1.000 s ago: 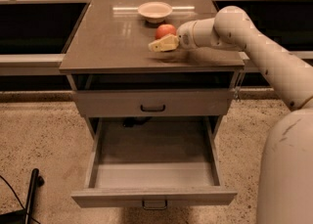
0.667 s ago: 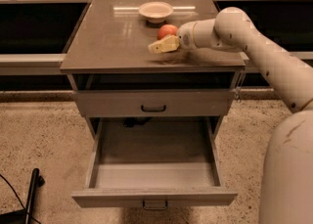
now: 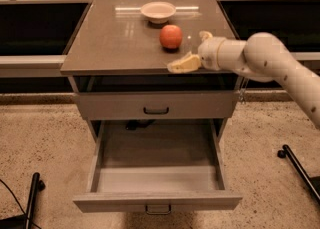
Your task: Pick apple from middle drawer and place on counter
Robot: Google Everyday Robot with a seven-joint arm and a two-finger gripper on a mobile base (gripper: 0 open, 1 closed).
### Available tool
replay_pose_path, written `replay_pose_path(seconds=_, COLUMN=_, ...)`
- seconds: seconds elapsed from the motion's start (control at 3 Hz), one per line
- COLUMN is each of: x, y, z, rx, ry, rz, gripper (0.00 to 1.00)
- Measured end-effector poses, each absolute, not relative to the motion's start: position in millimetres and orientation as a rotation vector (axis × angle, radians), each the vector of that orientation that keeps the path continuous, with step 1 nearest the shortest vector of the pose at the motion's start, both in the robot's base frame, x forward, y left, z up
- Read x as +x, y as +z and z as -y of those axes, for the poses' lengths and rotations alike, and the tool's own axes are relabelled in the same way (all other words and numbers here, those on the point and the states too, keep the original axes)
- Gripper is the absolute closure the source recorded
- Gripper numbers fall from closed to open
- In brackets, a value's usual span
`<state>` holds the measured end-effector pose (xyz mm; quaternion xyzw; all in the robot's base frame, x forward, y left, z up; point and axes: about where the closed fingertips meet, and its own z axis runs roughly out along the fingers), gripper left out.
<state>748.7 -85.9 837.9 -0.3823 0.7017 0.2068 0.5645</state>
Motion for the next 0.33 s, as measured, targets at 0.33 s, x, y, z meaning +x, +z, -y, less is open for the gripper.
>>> replay_pose_path(seconds=0.33, x=721.6, y=831.5, z=90.9, rx=-0.941, ry=0.468, rz=-1.608, gripper=0.00)
